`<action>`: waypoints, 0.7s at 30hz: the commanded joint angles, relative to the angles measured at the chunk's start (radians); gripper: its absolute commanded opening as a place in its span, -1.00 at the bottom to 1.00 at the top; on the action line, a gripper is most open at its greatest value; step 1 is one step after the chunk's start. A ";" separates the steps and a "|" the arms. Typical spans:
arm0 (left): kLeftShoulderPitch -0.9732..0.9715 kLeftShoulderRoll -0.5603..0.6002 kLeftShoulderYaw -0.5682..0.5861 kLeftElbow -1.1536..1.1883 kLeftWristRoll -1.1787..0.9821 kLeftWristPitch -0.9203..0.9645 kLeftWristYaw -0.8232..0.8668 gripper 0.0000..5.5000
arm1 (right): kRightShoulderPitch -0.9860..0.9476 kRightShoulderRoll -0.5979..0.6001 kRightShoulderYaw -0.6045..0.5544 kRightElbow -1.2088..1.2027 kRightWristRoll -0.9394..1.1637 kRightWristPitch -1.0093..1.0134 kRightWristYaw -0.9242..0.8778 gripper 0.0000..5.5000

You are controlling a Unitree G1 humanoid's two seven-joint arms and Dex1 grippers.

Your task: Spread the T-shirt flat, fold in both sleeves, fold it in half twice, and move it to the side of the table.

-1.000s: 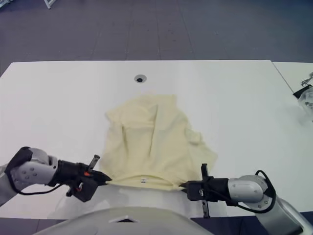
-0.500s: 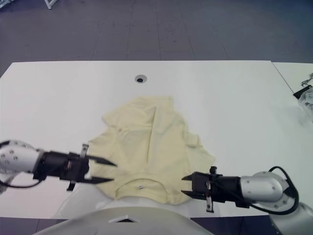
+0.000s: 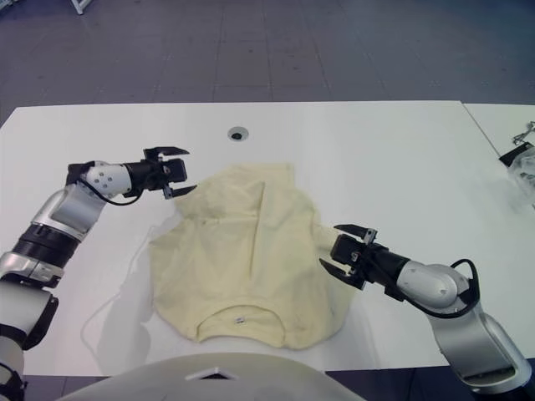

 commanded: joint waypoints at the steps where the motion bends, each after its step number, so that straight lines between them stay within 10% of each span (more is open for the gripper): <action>1: -0.013 0.011 0.022 0.056 0.024 -0.044 -0.020 0.85 | -0.002 -0.006 -0.042 0.029 -0.006 -0.028 0.011 0.76; 21: 0.006 -0.039 -0.044 0.179 0.205 -0.194 0.025 0.96 | 0.140 -0.087 -0.073 0.276 -0.174 -0.236 0.051 0.95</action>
